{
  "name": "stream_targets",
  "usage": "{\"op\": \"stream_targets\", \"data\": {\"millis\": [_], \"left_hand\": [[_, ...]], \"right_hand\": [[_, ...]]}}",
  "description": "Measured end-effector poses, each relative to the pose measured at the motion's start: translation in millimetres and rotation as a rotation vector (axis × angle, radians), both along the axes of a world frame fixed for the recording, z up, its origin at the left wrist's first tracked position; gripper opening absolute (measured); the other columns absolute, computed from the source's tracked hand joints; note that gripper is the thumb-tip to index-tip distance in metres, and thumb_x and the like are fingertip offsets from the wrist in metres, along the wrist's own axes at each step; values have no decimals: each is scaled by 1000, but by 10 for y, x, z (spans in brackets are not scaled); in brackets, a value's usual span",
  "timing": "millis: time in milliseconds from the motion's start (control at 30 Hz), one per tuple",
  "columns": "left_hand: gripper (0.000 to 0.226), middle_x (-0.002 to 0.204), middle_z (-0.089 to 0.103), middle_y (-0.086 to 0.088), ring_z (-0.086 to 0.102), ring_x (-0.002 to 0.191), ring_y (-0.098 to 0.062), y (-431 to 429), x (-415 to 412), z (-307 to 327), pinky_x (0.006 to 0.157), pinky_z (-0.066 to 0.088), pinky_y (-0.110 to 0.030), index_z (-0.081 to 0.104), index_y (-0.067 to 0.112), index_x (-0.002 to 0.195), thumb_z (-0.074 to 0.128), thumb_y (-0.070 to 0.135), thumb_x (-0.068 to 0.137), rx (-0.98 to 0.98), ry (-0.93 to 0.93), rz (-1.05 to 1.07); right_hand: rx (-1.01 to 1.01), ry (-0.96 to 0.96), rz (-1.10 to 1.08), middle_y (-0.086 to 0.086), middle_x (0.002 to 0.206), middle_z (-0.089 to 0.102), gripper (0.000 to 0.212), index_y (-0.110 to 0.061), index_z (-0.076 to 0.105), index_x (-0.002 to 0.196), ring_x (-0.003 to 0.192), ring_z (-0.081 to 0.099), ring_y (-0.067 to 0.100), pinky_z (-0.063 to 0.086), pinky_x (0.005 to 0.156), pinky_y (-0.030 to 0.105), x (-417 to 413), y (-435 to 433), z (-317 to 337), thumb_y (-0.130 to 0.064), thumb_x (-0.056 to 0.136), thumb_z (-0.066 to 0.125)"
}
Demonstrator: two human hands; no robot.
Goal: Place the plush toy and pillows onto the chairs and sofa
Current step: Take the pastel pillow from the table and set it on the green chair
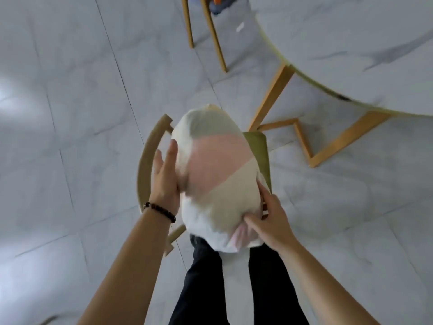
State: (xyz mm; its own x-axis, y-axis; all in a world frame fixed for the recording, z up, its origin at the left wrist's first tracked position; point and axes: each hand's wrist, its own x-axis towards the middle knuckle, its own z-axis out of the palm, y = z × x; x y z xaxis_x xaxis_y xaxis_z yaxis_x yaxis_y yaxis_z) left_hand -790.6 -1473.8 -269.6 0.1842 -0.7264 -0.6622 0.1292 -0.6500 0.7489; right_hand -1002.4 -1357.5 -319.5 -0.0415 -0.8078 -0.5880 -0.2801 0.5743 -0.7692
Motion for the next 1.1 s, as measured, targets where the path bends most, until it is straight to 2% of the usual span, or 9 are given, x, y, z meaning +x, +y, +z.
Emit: {"op": "stream_targets", "data": {"millis": [100, 167, 267, 433, 500, 600, 800, 933, 1100], "left_hand": [[91, 163, 28, 5, 33, 146, -21, -96, 127, -650, 116, 32, -45, 22, 30, 159, 57, 70, 86, 177, -19, 42], [98, 158, 40, 7, 40, 144, -20, -62, 176, -950, 119, 31, -49, 33, 32, 156, 60, 81, 75, 230, -61, -34], [102, 160, 30, 10, 35, 145, -13, 118, 265, -1179, 121, 29, -41, 25, 35, 157, 62, 80, 74, 215, -183, -74], [106, 168, 3, 7, 9, 155, -13, 354, 426, -1353, 124, 15, -43, 7, 44, 158, 62, 79, 74, 265, -330, -11], [110, 166, 18, 4, 25, 151, -17, 321, 459, -1431, 119, 25, -42, 5, 39, 159, 66, 76, 75, 371, -250, 144], [87, 130, 63, 9, 62, 118, -12, 260, 448, -1466, 105, 48, -36, 45, 25, 143, 80, 63, 72, 380, -105, 269], [48, 97, 66, 12, 67, 89, -7, 326, 161, -1075, 80, 56, -30, 56, 21, 105, 85, 45, 75, 29, -546, -101], [57, 99, 65, 12, 65, 89, -7, 356, 196, -818, 78, 54, -28, 56, 21, 111, 81, 55, 73, -92, -722, -169], [81, 122, 59, -1, 61, 108, -18, 430, 658, -870, 98, 50, -40, 49, 22, 139, 70, 67, 75, -38, -941, -87]], "right_hand": [[91, -2, 78, -4, 111, 65, 65, -25, 47, 149, 98, 63, 10, 47, 78, 16, 127, -303, -678, -22, 90, 74], [154, -30, 120, 0, 110, 65, 50, -23, 52, 146, 101, 62, 14, 41, 79, 8, 208, -398, -988, -23, 97, 66], [169, 3, -11, -13, 111, 71, 23, -30, 71, 118, 102, 64, 3, 47, 93, 23, 246, -479, -1285, -26, 98, 62], [224, 196, -54, 4, 147, 51, 72, -26, 44, 150, 133, 52, 23, 43, 110, 43, 137, -578, -1517, -60, 88, 59], [286, 198, -77, 7, 159, 38, 76, -24, 32, 158, 146, 37, 27, 31, 119, 46, 97, -611, -1592, -57, 94, 56], [350, 44, -152, -2, 164, 33, 74, -31, 24, 161, 151, 29, 24, 23, 123, 46, 126, -607, -1698, -63, 98, 45], [262, -149, -303, -16, 145, 56, 94, -44, 42, 149, 134, 53, 10, 37, 118, 46, 363, -516, -1742, -97, 71, 41], [290, -261, -370, -12, 144, 60, 98, -40, 49, 146, 134, 54, 11, 37, 118, 46, 702, -359, -1709, -99, 69, 42], [298, -407, -88, -15, 154, 48, 94, -38, 31, 156, 142, 44, 5, 31, 123, 44, 1143, -321, -1653, -88, 78, 49]]}}
